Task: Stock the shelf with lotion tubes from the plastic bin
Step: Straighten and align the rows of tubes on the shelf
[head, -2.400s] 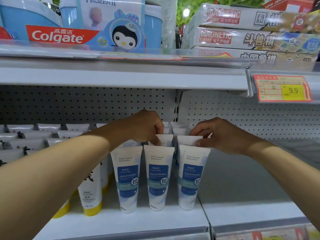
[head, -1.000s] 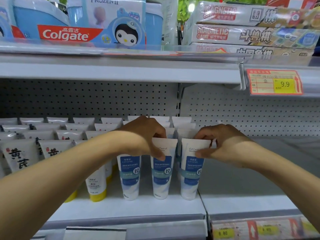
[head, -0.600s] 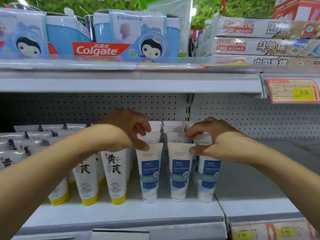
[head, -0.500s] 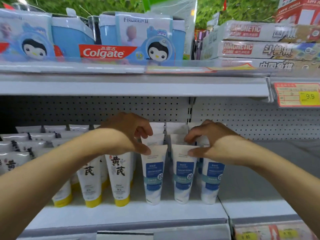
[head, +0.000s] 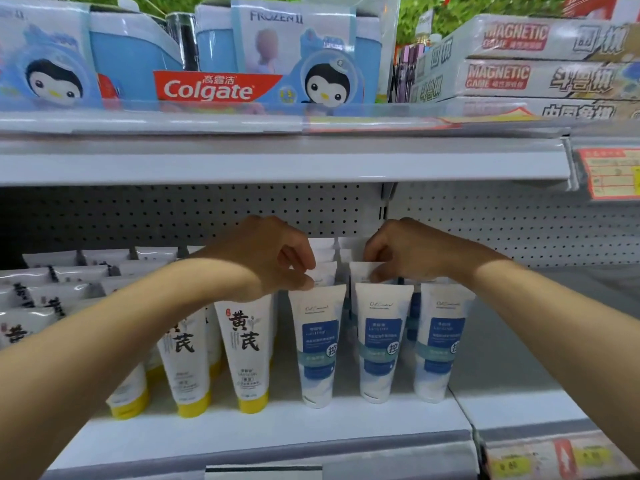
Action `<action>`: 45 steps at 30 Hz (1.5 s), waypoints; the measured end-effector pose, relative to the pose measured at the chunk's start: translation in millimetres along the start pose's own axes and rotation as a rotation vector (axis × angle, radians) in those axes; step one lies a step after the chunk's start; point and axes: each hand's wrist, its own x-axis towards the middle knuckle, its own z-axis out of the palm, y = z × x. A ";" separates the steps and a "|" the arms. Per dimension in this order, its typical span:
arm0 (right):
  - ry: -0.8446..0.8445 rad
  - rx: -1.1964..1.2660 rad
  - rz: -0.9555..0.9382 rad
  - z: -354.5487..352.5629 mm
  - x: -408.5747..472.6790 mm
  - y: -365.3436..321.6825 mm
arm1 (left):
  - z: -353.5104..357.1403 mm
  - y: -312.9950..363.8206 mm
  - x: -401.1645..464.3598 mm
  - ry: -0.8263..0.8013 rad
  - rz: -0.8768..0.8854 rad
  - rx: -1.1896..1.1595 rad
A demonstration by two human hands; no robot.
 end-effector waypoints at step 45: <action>0.171 0.171 0.026 -11.9 -21.6 6.9 | 26.0 -19.5 43.3 -0.070 0.039 0.033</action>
